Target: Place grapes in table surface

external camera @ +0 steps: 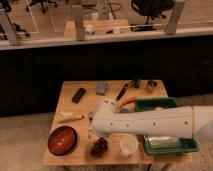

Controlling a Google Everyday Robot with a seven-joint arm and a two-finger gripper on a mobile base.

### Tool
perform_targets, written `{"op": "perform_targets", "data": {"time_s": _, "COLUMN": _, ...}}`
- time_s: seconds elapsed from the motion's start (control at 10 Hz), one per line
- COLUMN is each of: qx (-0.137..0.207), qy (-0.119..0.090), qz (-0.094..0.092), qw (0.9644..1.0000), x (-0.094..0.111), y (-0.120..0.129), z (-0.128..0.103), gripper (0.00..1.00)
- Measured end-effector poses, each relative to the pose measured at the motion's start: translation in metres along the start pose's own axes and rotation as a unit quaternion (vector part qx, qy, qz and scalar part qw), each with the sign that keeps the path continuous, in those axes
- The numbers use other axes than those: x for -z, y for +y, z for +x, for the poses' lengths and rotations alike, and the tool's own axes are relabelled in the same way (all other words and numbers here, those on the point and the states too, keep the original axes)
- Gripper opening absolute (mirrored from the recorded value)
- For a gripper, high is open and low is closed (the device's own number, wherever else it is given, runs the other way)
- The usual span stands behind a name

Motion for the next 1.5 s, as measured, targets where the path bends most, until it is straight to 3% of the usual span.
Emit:
{"op": "perform_targets", "data": {"time_s": 0.4, "qx": 0.025, "qy": -0.019, "qz": -0.025, "qw": 0.9992, "x": -0.032, "y": -0.008, "z": 0.001, "gripper": 0.8}}
{"op": "perform_targets", "data": {"time_s": 0.6, "qx": 0.027, "qy": -0.033, "qz": -0.043, "qw": 0.9981, "x": -0.056, "y": 0.008, "z": -0.002, "gripper": 0.8}}
{"op": "perform_targets", "data": {"time_s": 0.8, "qx": 0.025, "qy": -0.036, "qz": -0.059, "qw": 0.9973, "x": -0.059, "y": 0.021, "z": -0.002, "gripper": 0.77}}
{"op": "perform_targets", "data": {"time_s": 1.2, "qx": 0.02, "qy": -0.041, "qz": -0.073, "qw": 0.9963, "x": -0.063, "y": 0.024, "z": -0.006, "gripper": 0.38}}
{"op": "perform_targets", "data": {"time_s": 1.5, "qx": 0.015, "qy": -0.05, "qz": -0.062, "qw": 0.9967, "x": -0.063, "y": 0.022, "z": -0.007, "gripper": 0.11}}
